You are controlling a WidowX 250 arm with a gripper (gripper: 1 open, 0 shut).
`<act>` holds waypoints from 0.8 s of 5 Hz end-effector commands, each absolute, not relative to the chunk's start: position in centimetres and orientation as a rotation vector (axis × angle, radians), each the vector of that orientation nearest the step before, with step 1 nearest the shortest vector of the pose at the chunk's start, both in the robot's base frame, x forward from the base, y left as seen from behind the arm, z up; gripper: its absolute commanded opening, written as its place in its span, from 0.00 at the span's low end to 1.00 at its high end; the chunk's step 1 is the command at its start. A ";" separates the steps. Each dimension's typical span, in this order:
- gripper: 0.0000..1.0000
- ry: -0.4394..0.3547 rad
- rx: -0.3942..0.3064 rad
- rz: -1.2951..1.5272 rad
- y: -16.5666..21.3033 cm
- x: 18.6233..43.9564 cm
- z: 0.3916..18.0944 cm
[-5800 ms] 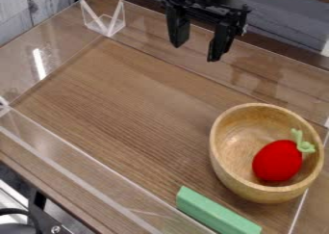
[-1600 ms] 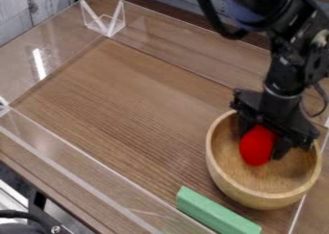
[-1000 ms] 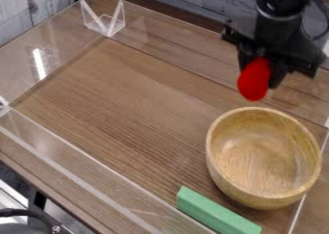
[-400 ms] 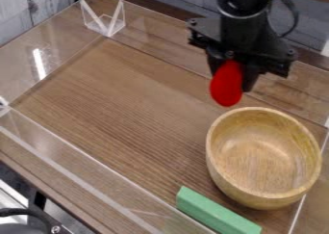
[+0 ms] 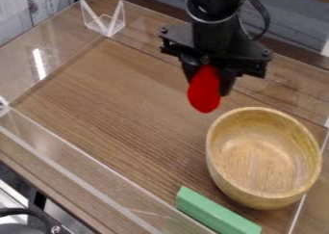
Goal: Move the red object to the left side of the table
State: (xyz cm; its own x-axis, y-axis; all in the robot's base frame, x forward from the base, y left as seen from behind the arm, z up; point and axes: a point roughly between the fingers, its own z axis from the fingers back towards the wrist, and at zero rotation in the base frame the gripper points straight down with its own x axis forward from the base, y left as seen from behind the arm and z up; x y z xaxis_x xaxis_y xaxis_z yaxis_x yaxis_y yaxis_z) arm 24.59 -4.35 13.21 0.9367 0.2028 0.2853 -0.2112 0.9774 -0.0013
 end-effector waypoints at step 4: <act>0.00 -0.327 0.034 0.419 -2.3 26.0 14.1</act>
